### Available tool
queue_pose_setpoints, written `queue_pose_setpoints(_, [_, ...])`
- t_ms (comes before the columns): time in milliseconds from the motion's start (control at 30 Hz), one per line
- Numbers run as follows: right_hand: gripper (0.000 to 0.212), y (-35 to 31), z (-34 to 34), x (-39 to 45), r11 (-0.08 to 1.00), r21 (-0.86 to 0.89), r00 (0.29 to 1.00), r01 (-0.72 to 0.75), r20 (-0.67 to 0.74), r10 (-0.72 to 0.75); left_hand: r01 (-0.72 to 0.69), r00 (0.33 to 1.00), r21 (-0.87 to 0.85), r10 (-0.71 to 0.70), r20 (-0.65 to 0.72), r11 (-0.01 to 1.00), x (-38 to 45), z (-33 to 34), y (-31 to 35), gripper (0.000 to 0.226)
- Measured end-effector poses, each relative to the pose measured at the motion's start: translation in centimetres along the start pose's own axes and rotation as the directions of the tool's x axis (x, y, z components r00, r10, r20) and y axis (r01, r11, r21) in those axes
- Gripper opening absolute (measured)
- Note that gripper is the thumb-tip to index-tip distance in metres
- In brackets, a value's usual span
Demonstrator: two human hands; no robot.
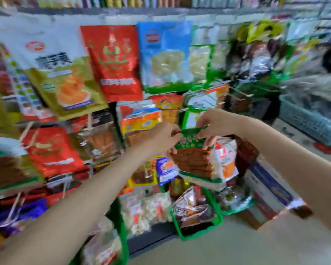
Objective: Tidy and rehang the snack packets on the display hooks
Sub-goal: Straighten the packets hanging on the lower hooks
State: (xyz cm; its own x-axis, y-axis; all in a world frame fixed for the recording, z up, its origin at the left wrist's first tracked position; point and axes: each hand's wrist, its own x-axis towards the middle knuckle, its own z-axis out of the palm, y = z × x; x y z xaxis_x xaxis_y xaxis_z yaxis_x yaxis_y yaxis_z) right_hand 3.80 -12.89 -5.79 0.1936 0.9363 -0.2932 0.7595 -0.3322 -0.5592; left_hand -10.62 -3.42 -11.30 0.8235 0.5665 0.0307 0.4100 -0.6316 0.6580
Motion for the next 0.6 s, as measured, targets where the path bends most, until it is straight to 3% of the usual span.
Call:
queue_pose_setpoints(100, [0.02,5.9,-3.9,-1.6,0.997,-0.063,0.996,-0.038,-0.086,0.032,-0.001,1.0,0.008,0.001,0.022,1.0,4.6,3.8,4.8,0.019])
queue_pose_setpoints(233, [0.012,12.8,-7.8,-2.0,0.993,-0.044,0.984,-0.106,-0.147,0.098,-0.029,0.999,0.046,0.031,-0.043,0.999,11.1,7.2,9.8,0.009])
queue_pose_setpoints(267, [0.009,14.6,-8.4,-1.8,0.993,-0.022,0.983,-0.119,-0.144,0.114,-0.016,1.0,0.068,0.017,-0.014,0.998,13.0,8.1,10.5,0.012])
queue_pose_setpoints(367, [0.032,19.9,-10.4,-0.1,0.988,0.013,0.979,-0.151,-0.134,0.151,0.062,0.985,0.152,-0.085,0.15,0.986,18.9,11.4,11.3,0.031])
queue_pose_setpoints(500, [0.03,27.4,-13.6,2.9,0.979,-0.004,0.97,-0.204,-0.135,0.202,0.051,0.959,0.366,-0.148,0.242,0.929,26.7,15.5,13.0,0.024])
queue_pose_setpoints(600, [0.017,32.6,-16.3,4.6,0.966,0.022,0.938,-0.258,-0.232,0.256,0.02,0.967,0.253,-0.083,0.24,0.967,32.2,18.8,14.4,0.021])
